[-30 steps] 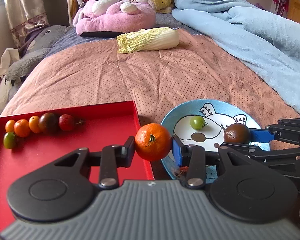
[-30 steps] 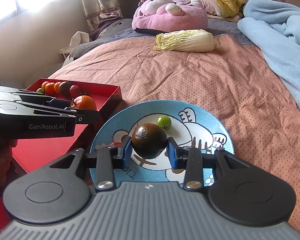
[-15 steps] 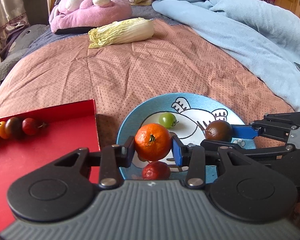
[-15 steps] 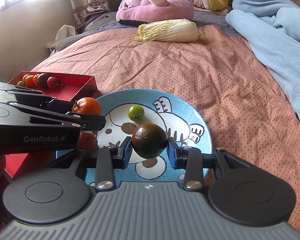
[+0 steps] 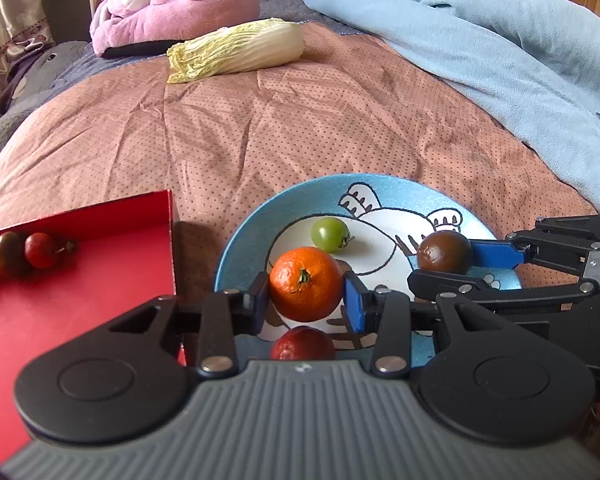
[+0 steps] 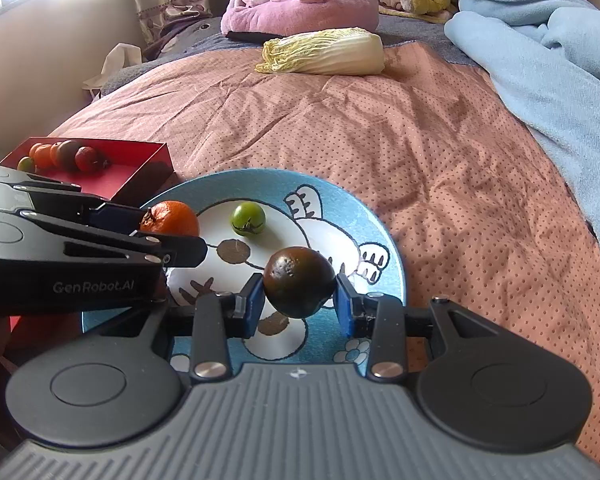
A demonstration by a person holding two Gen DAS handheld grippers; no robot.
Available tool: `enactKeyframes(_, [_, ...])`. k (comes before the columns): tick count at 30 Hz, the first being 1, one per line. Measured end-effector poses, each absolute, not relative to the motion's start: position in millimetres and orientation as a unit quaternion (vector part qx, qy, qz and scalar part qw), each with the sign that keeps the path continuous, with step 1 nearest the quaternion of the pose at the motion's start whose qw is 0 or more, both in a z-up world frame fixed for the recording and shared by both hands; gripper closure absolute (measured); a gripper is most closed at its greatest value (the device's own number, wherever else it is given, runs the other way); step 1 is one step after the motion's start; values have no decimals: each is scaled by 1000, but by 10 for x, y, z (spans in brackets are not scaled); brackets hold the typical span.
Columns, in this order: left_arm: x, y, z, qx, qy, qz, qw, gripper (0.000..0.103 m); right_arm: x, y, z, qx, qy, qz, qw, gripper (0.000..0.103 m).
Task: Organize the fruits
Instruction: 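Carry the dark brown tomato to the plate with the right tool while the left carries the orange, then open the right tool over the plate while the left tool releases the orange onto it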
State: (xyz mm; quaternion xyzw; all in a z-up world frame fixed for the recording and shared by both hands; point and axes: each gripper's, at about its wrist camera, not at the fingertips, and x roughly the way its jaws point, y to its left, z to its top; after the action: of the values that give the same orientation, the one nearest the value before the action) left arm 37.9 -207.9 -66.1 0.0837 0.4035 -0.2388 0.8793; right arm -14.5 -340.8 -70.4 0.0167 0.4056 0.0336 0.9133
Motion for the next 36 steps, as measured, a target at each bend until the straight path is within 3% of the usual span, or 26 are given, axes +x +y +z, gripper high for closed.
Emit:
enactKeyframes(16, [338, -2093, -635, 85, 404, -243, 878, 60, -186, -3427, -706, 16, 410, 25, 911, 59])
enactKeyframes(19, [325, -2088, -607, 84, 402, -241, 879, 60, -210, -3440, -692, 16, 407, 18, 913, 51])
enactKeyframes(21, [325, -2072, -580, 77, 401, -242, 880, 60, -225, -3438, -669, 11, 402, 14, 916, 24])
enactKeyframes(22, [328, -2066, -567, 74, 402, -243, 880, 60, -241, -3434, -650, 10, 396, 15, 918, 20])
enactKeyframes(36, [208, -2000, -405, 67, 387, -250, 885, 60, -337, -3306, -493, -13, 376, 22, 926, 18])
